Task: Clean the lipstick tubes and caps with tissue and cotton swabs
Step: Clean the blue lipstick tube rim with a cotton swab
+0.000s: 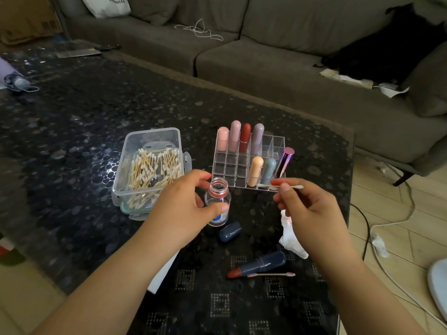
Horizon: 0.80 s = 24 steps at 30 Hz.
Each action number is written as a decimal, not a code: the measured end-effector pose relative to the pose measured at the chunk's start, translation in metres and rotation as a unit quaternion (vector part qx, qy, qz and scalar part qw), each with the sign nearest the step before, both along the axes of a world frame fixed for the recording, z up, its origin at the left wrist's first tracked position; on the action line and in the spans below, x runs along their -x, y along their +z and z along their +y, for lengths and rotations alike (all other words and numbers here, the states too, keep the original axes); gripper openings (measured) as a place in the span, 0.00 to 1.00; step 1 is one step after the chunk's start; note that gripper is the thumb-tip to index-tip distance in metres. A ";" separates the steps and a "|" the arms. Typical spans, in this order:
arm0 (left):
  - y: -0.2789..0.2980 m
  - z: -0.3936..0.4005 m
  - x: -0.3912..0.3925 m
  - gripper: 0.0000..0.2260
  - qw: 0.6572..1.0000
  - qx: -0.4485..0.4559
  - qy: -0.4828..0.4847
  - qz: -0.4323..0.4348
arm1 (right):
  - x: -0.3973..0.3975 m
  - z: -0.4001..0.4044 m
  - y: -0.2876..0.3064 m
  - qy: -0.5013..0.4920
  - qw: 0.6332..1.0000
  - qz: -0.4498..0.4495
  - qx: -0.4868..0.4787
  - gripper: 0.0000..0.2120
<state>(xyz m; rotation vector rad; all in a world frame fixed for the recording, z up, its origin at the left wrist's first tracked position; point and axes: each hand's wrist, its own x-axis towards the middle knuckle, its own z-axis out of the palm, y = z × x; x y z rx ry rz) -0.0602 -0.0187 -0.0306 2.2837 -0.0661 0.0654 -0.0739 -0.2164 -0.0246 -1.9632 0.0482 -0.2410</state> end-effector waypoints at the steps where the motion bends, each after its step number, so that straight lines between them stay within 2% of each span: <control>1: -0.001 -0.001 0.000 0.23 1.000 -0.006 -0.003 0.005 | 0.000 0.000 0.000 0.006 1.000 0.003 -0.010 0.10; 9: -0.005 -0.006 -0.001 0.17 0.999 0.011 -0.017 0.038 | 0.003 0.003 -0.002 0.008 0.993 0.031 -0.114 0.10; 12: -0.003 -0.006 0.002 0.16 1.000 0.012 -0.021 0.019 | 0.004 0.003 0.007 0.041 0.993 -0.008 -0.107 0.09; 15: -0.001 -0.008 0.006 0.16 0.998 -0.017 -0.034 -0.041 | 0.004 0.007 0.018 0.091 0.989 -0.044 -0.104 0.07; 17: 0.000 -0.010 0.008 0.16 0.995 -0.033 -0.039 -0.092 | 0.005 0.010 0.024 0.121 0.988 -0.056 -0.079 0.06; 24: -0.009 -0.008 0.005 0.21 0.976 -0.085 -0.052 -0.195 | 0.012 0.012 0.029 0.179 0.973 -0.074 0.128 0.07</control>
